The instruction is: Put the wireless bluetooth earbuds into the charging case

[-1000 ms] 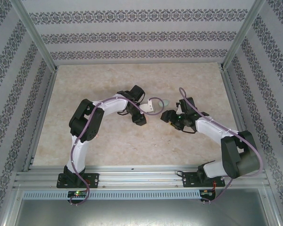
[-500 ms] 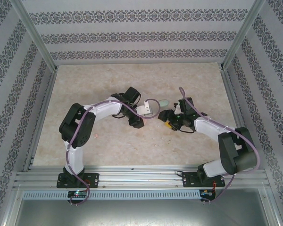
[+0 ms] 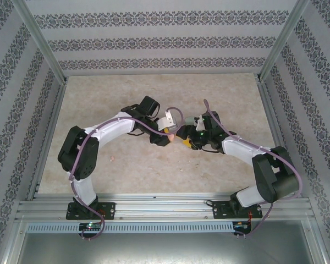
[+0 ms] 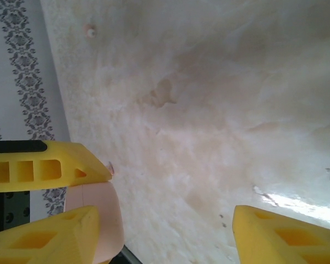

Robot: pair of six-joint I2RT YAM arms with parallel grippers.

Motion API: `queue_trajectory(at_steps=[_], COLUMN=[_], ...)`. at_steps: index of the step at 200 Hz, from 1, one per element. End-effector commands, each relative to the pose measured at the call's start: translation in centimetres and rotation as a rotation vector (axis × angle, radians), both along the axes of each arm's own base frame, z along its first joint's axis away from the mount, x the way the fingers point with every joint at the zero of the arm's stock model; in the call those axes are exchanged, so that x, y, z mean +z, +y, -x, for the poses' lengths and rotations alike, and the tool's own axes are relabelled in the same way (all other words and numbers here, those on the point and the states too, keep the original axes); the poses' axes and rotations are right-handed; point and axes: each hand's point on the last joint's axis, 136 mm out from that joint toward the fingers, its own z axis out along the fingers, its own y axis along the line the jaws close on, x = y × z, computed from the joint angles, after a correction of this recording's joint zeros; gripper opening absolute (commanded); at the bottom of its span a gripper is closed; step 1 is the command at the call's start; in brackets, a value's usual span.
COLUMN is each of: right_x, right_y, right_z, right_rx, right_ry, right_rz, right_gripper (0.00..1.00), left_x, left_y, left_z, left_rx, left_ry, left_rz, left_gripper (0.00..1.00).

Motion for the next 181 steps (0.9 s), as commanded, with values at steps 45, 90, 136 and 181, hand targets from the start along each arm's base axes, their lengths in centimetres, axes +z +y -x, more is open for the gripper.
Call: queue_trajectory(at_steps=[45, 90, 136, 181], right_x=[4.0, 5.4, 7.2, 6.9], right_y=[3.5, 3.3, 2.8, 3.5], right_z=[0.1, 0.0, 0.5, 1.0], right_rx=[0.075, 0.049, 0.039, 0.101], right_ry=[-0.071, -0.115, -0.171, -0.149], right_rz=[-0.079, -0.069, -0.073, -0.076], right_gripper=[0.67, 0.67, 0.67, 0.69], left_x=[2.7, 2.9, 3.7, 4.8], left_y=[0.9, 1.4, 1.3, 0.9], left_z=[0.7, 0.9, 0.6, 0.7], left_rx=[0.004, 0.013, 0.017, 0.013], left_ry=[0.048, 0.058, 0.075, 0.072], left_rz=[0.095, 0.112, 0.139, 0.178], left_gripper=[0.43, 0.42, 0.42, 0.42])
